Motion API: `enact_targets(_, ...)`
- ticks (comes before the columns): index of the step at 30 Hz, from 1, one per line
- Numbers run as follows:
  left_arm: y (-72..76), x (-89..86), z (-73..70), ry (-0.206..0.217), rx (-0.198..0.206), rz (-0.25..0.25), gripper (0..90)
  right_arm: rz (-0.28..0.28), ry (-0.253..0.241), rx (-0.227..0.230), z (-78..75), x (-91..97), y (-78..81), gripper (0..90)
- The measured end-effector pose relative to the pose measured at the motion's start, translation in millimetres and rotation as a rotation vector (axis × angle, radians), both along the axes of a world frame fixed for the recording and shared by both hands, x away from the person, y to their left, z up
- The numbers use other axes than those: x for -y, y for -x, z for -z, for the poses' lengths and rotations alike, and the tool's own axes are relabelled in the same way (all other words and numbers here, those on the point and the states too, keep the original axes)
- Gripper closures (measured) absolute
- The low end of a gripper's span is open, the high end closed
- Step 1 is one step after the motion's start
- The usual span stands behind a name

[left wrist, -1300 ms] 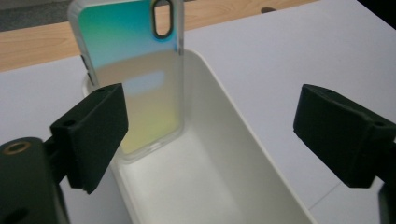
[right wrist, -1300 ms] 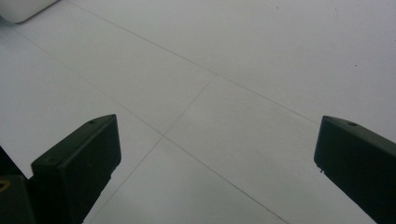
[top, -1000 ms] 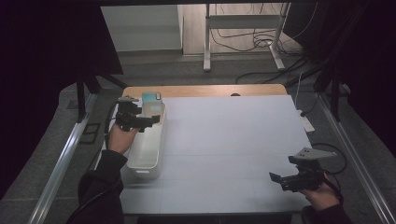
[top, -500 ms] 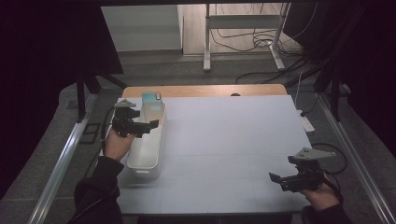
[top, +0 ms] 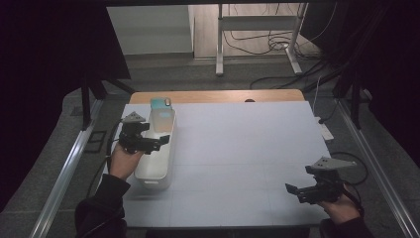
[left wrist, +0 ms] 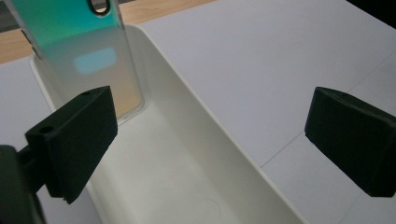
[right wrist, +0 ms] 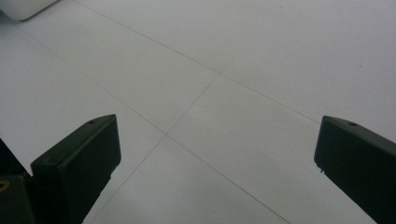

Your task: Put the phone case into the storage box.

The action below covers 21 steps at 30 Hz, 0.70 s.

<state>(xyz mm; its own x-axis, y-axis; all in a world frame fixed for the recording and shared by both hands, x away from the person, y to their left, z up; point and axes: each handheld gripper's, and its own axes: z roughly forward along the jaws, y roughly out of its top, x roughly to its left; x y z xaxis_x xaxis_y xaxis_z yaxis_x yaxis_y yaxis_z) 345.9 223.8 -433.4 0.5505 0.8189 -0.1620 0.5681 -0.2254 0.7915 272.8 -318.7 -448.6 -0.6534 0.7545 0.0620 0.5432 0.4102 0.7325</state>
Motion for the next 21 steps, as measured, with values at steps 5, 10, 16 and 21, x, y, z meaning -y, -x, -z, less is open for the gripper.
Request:
enact_targets(5, 6.5, 4.6, -0.6, -0.002, 0.008, 0.012, 3.6, 0.002, -0.001, -0.003, 0.0, 0.1, -0.2, 0.0)
enact_targets(10, 13.9, 8.7, -2.2, -0.005, 0.017, 0.029, 3.7, 0.002, -0.002, -0.008, 0.2, 0.3, -0.7, 0.0)
enact_targets(16, 22.7, 11.4, -3.2, -0.008, 0.023, 0.034, 3.8, 0.001, -0.001, -0.011, 0.5, 0.2, -1.1, 0.0)
enact_targets(21, 30.7, 13.5, -3.3, -0.001, 0.035, 0.044, 4.4, -0.001, 0.003, -0.022, 0.7, -0.3, -1.6, 0.0)
